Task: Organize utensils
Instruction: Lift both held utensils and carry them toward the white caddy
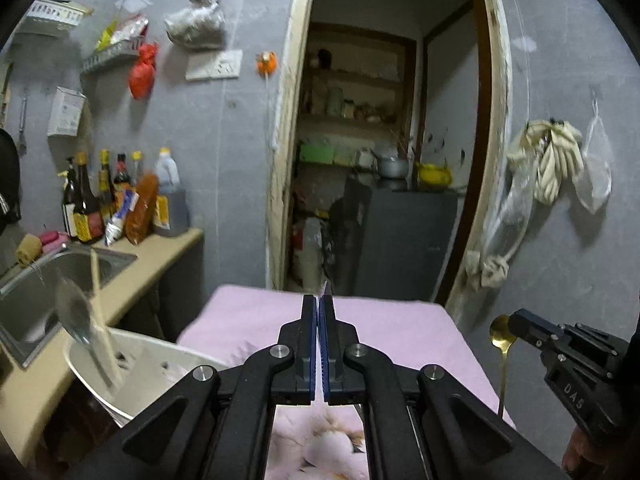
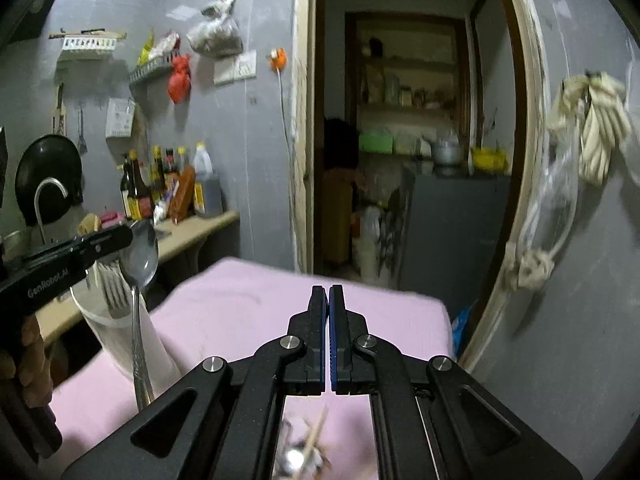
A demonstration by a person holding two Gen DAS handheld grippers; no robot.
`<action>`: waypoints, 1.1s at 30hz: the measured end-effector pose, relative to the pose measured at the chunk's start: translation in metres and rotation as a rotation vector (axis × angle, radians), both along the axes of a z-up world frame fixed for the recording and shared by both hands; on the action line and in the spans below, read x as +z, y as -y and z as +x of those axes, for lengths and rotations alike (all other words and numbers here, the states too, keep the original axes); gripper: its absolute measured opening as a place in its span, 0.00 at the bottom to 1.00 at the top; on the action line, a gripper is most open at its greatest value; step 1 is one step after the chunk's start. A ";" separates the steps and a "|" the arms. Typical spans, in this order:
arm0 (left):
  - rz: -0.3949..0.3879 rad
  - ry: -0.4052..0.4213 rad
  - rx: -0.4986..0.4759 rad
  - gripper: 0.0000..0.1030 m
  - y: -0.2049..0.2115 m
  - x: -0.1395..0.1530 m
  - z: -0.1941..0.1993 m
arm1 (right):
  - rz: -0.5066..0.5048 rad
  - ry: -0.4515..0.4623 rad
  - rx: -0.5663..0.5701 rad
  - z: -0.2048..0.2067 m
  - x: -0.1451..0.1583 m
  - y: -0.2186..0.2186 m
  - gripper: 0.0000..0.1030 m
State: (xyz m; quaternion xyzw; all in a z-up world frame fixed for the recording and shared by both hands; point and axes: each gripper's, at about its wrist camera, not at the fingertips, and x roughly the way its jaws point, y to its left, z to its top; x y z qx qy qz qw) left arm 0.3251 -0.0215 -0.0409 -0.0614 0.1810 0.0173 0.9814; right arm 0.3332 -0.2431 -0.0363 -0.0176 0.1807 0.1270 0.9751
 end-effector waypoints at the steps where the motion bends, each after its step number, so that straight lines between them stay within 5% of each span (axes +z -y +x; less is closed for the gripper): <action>1: -0.003 0.009 0.006 0.02 -0.008 0.007 -0.002 | 0.001 0.019 -0.002 -0.001 0.010 -0.008 0.02; 10: -0.075 0.091 0.044 0.02 -0.077 0.058 -0.015 | 0.025 0.160 0.002 -0.011 0.079 -0.075 0.02; 15: -0.048 0.148 0.117 0.02 -0.117 0.077 -0.016 | 0.043 0.214 0.012 -0.010 0.095 -0.113 0.02; 25: 0.069 0.146 0.267 0.02 -0.184 0.063 -0.014 | 0.055 0.230 -0.019 0.006 0.077 -0.169 0.02; 33: 0.125 0.123 0.300 0.02 -0.190 0.037 -0.008 | 0.025 0.213 -0.038 0.018 0.049 -0.186 0.02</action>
